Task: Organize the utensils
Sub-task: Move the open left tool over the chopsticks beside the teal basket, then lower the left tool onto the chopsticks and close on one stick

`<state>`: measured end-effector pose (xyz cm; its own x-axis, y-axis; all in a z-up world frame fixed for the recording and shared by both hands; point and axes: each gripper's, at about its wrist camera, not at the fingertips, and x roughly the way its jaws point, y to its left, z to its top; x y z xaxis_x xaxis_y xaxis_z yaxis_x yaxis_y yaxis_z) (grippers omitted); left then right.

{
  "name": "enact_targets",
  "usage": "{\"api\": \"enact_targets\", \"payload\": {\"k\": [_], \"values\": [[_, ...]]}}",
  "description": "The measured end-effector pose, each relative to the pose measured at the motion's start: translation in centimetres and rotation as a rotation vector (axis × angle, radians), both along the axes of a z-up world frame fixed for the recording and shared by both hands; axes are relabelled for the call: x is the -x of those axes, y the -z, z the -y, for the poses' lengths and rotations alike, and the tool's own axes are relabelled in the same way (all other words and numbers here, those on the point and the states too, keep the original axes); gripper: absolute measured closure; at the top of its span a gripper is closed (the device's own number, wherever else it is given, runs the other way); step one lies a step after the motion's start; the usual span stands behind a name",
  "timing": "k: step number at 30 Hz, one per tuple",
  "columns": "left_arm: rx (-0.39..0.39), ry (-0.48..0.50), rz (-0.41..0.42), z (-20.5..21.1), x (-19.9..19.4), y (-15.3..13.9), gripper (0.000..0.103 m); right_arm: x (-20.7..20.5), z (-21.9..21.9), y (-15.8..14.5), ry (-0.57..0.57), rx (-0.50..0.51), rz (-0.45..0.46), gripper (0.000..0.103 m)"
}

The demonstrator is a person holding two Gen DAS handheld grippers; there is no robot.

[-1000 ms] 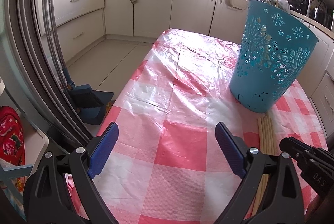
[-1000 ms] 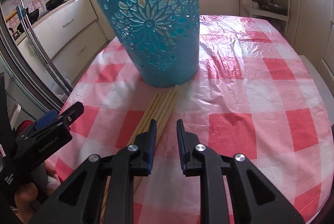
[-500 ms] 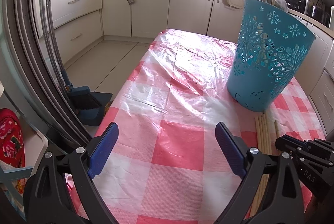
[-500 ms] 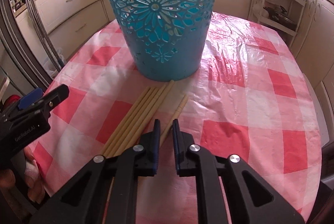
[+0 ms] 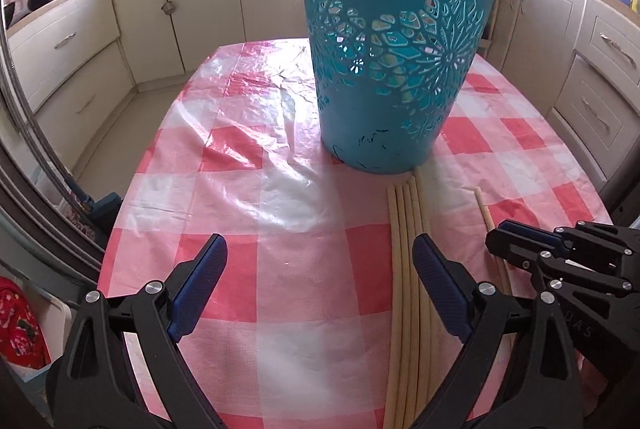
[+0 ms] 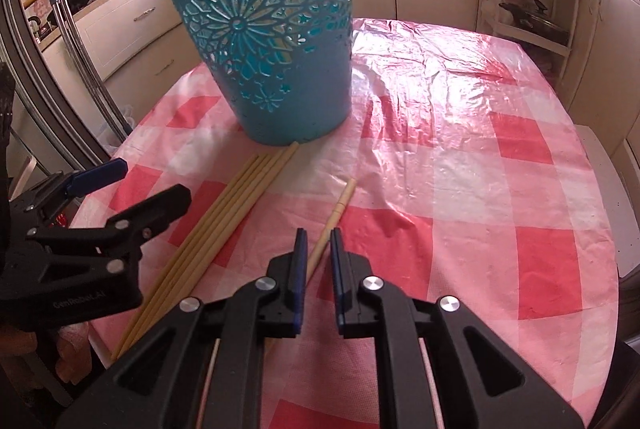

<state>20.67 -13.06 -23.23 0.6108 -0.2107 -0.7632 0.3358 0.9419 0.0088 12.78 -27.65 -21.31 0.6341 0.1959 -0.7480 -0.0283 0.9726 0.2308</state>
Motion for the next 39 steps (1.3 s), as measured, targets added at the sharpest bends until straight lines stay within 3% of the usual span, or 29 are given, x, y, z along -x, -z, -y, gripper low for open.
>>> {"api": "enact_targets", "payload": {"k": [5, 18, 22, 29, 32, 39], "values": [[-0.026, -0.020, -0.037, 0.2, -0.8, 0.8, 0.013, 0.1, 0.5, 0.1, -0.003, -0.032, 0.009, 0.091], [-0.087, -0.025, -0.049, 1.1, -1.2, 1.3, 0.013, 0.3, 1.2, 0.1, -0.007, -0.062, 0.014, 0.091], [-0.099, -0.065, -0.042, 0.7, -1.3, 1.3, 0.013, 0.1, 1.3, 0.1, -0.004, -0.064, 0.006, 0.091], [-0.074, -0.119, -0.067, -0.9, -1.9, 1.2, 0.015, -0.5, 1.0, -0.1, 0.009, -0.050, -0.017, 0.091], [-0.073, -0.092, -0.074, -0.4, -2.1, 1.2, 0.023, -0.8, 0.8, -0.1, 0.006, -0.037, -0.018, 0.091], [-0.040, -0.038, -0.094, 0.9, -2.2, 1.3, 0.056, -0.8, 0.8, 0.1, -0.002, -0.038, -0.012, 0.091]]}}
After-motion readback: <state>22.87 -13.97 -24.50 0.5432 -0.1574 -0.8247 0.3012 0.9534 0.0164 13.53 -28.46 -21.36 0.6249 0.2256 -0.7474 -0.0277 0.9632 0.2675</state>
